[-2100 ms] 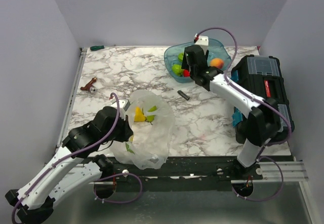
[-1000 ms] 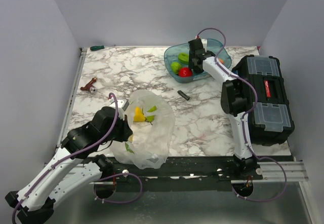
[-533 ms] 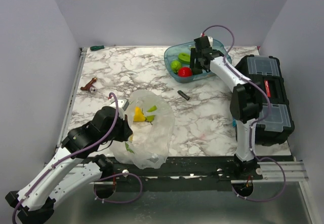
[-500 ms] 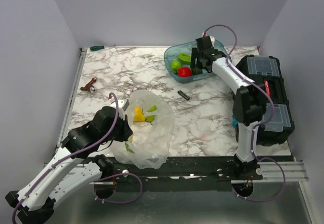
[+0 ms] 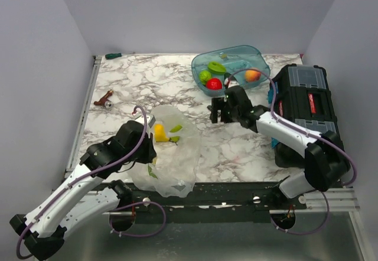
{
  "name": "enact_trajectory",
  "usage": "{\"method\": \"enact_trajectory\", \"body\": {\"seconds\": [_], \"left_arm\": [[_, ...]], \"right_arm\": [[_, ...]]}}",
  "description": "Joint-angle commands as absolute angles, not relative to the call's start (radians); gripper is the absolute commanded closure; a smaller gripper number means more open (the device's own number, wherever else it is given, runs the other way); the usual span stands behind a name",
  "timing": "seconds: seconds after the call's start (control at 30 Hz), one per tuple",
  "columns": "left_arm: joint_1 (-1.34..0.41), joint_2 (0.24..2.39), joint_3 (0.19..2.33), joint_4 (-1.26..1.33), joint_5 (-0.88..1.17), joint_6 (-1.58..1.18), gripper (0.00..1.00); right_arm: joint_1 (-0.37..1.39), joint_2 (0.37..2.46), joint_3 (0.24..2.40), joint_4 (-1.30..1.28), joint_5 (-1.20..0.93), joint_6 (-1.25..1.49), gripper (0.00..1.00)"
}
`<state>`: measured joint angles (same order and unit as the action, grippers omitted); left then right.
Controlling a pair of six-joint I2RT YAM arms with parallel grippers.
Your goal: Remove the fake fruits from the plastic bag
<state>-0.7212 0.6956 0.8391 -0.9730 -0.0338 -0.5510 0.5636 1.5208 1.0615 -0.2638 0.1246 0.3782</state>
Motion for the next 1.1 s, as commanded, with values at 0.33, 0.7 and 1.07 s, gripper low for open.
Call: {"method": "enact_trajectory", "body": {"seconds": [0.33, 0.7, 1.07], "left_arm": [[-0.717, 0.703, 0.83, -0.956, -0.057, -0.563, 1.0], [-0.718, 0.684, 0.829, -0.948, -0.029, -0.554, 1.0], [-0.717, 0.677, 0.828, -0.944, -0.017, -0.549, 1.0]], "right_arm": [[0.79, 1.004, 0.683, -0.073, -0.094, 0.462, 0.16], [0.972, 1.06, 0.758, 0.116, -0.247, 0.424, 0.28], [1.136, 1.404, 0.881, 0.229, -0.069, 0.333, 0.38]]}}
